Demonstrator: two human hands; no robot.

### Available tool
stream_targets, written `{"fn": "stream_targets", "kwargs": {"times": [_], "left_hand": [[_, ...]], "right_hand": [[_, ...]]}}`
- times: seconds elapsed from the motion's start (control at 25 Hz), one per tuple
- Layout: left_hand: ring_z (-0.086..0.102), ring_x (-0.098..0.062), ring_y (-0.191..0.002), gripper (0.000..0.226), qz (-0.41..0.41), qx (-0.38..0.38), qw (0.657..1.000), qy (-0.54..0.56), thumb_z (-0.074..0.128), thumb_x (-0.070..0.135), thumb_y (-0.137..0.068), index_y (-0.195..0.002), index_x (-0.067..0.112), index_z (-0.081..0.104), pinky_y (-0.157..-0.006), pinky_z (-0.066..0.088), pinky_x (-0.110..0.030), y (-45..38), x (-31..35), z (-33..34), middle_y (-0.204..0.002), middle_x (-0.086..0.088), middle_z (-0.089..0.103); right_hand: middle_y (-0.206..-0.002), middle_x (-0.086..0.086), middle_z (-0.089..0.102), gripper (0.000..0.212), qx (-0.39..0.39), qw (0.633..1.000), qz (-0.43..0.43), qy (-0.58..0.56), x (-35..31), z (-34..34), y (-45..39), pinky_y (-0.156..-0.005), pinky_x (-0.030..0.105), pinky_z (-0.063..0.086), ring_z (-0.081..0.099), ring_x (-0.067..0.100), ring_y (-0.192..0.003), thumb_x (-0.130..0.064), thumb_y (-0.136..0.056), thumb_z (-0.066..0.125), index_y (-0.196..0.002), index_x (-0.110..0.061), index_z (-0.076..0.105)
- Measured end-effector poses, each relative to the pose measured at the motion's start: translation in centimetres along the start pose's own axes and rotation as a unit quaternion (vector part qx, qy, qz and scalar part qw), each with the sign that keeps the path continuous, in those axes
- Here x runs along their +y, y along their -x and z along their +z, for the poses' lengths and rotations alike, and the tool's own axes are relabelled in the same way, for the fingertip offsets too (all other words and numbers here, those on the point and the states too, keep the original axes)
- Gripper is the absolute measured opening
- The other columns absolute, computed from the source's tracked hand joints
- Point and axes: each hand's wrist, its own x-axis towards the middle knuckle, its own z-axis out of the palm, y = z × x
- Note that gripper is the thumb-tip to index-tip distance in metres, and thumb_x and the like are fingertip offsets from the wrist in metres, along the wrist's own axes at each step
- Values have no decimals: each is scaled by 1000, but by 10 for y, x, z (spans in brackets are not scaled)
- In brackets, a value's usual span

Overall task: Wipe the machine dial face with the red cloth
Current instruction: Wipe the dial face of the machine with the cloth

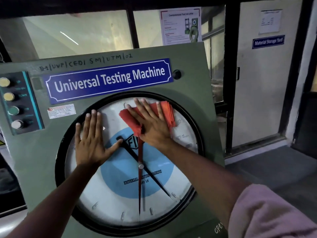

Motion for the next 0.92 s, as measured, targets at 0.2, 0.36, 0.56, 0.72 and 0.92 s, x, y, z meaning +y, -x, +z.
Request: {"fn": "stream_targets", "kwargs": {"times": [0.2, 0.36, 0.56, 0.72, 0.92], "left_hand": [[-2, -18, -169, 121, 7, -9, 1000, 0, 33, 92, -86, -174, 15, -1, -137, -4, -47, 1, 1, -1, -183, -1, -4], [-2, -19, -169, 122, 6, -8, 1000, 3, 33, 92, -86, -173, 15, -2, -136, -7, -45, 1, 1, -2, -183, -2, -4], [1, -19, -169, 122, 6, -2, 1000, 6, 34, 93, -85, -174, 16, 0, -136, -6, -45, 0, -1, 2, -183, -1, -2], [-1, -18, -169, 122, 9, -12, 1000, 9, 34, 92, -85, -174, 16, -1, -136, -6, -44, 1, 0, -1, -183, -1, -4], [-1, -17, -169, 122, -4, -10, 1000, 16, 36, 91, -84, -174, 16, 0, -136, -8, -43, 1, 2, -4, -183, 0, -3]], "right_hand": [[-180, 2, 10, 74, 16, 954, 300, 20, 22, 3, 73, -132, 62, 8, 7, 26, -167, -50, -108, 47, -172, -29, 18], [-179, 7, 2, 74, -27, 936, 349, -40, 4, 1, 99, -129, 68, 12, 1, 31, -167, -49, -109, 37, -172, -26, 4], [-179, 8, -19, 100, -42, 950, 304, -60, -19, -6, 6, -130, 67, -2, -14, 31, -166, -51, -94, 52, -172, -31, -9], [-181, 4, -6, 89, -66, 979, 191, 29, -6, -7, 74, -132, 61, 4, -5, 26, -167, -53, -101, 48, -172, -34, -3], [-181, 7, -4, 79, -61, 966, 249, 17, 23, -11, 44, -131, 64, 4, -3, 27, -167, -50, -106, 41, -172, -34, 2]]}}
